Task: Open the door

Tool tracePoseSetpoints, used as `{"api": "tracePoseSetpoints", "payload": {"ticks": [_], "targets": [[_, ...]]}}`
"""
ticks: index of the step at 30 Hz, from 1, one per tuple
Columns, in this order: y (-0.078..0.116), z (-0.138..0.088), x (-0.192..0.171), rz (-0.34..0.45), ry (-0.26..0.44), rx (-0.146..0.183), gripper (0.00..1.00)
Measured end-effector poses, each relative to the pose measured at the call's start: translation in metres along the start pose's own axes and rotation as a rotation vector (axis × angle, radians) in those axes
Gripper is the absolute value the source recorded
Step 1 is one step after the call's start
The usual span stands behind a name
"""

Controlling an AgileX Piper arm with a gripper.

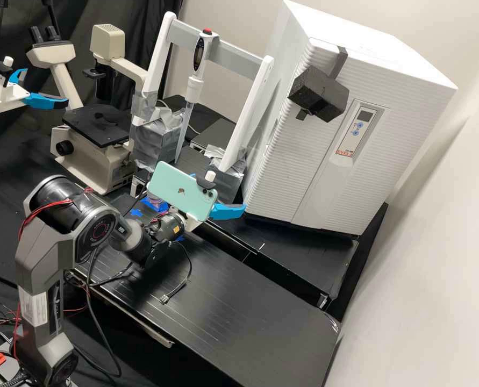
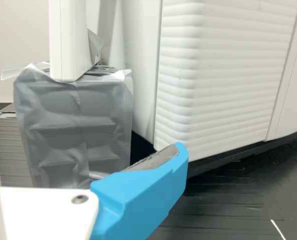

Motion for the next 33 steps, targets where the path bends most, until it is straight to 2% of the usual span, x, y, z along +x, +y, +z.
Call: {"api": "tracePoseSetpoints", "payload": {"ticks": [12, 15, 17, 23, 27, 33], "targets": [[0.004, 0.006, -0.009, -0.001, 0.007, -0.006, 1.0], [0.018, 0.01, -0.024, 0.036, 0.018, 0.016, 1.0], [0.028, 0.012, -0.033, 0.076, 0.036, 0.043, 1.0], [0.067, 0.002, -0.053, 0.208, 0.128, 0.1, 1.0], [0.087, -0.009, -0.05, 0.261, 0.164, 0.099, 1.0], [0.117, -0.024, -0.035, 0.305, 0.168, 0.068, 1.0]]}}
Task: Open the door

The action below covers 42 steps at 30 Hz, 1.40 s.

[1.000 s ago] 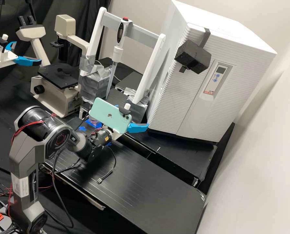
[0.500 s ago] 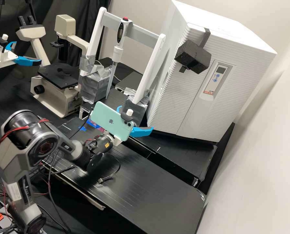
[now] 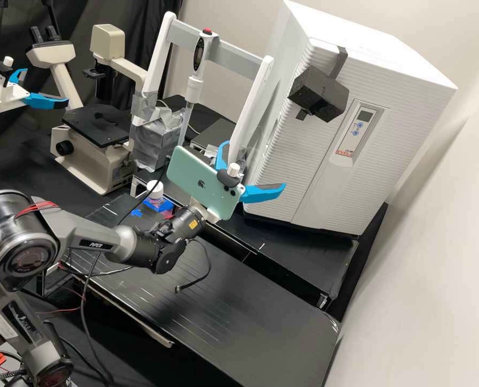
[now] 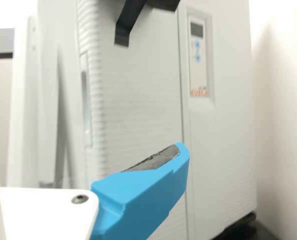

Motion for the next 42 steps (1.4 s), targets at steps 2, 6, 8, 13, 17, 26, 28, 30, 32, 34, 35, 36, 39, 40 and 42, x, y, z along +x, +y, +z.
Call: {"api": "tracePoseSetpoints", "payload": {"ticks": [2, 6, 8, 13, 17, 26, 28, 30, 32, 34, 35, 36, 39, 40, 42], "targets": [[0.006, -0.003, 0.007, 0.013, -0.001, -0.006, 1.0], [0.017, -0.009, 0.024, 0.044, 0.0, -0.002, 1.0], [0.02, -0.008, 0.033, 0.043, -0.013, -0.003, 1.0], [0.025, -0.007, 0.05, 0.044, -0.05, 0.0, 1.0], [0.025, -0.008, 0.057, 0.045, -0.065, 0.011, 1.0], [0.019, -0.009, 0.068, 0.028, -0.071, -0.014, 1.0], [0.019, -0.008, 0.07, 0.024, -0.078, -0.015, 1.0], [0.02, -0.007, 0.071, 0.025, -0.087, -0.009, 0.0], [0.02, -0.007, 0.071, 0.025, -0.094, -0.006, 0.0], [0.02, -0.007, 0.071, 0.026, -0.095, -0.008, 0.0], [0.02, -0.007, 0.071, 0.025, -0.095, -0.009, 0.0], [0.02, -0.007, 0.071, 0.025, -0.095, -0.009, 0.0], [0.019, -0.006, 0.071, 0.024, -0.096, -0.009, 0.0], [0.019, -0.006, 0.071, 0.025, -0.096, -0.009, 0.0], [0.018, -0.004, 0.072, 0.022, -0.1, -0.008, 0.0]]}}
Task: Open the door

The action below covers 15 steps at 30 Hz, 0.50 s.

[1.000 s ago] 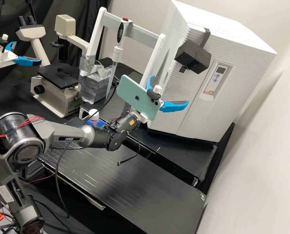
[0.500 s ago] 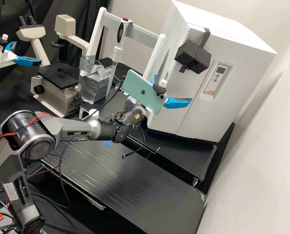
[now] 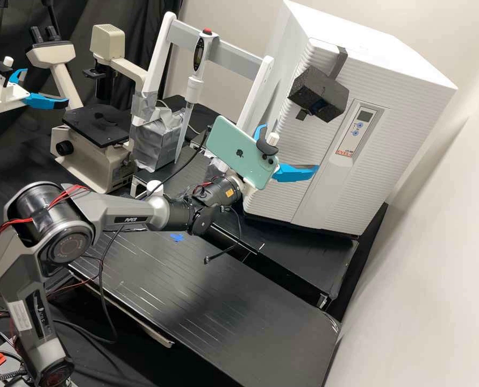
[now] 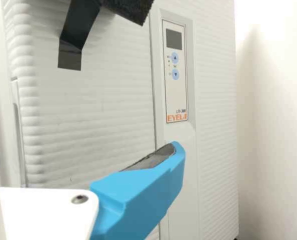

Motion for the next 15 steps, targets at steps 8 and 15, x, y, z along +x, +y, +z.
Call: {"api": "tracePoseSetpoints", "payload": {"ticks": [8, 15], "targets": [[-0.0003, 0.0007, 0.0017, -0.003, -0.005, 0.0, 0.0], [0.0004, -0.0001, 0.0022, -0.001, -0.003, 0.0, 0.0]]}}
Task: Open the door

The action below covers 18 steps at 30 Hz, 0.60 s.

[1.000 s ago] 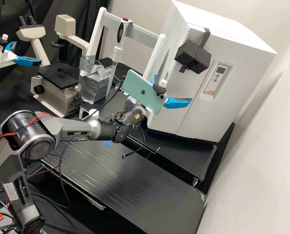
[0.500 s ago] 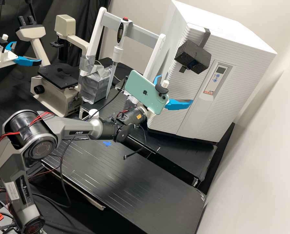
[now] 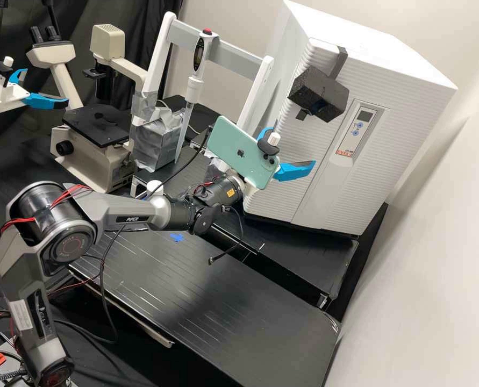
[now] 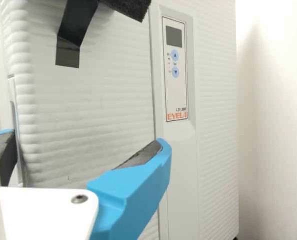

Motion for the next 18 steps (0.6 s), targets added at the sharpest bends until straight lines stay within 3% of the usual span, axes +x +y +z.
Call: {"api": "tracePoseSetpoints", "payload": {"ticks": [18], "targets": [[-0.0016, -0.001, 0.0, -0.015, 0.009, -0.021, 0.0]]}}
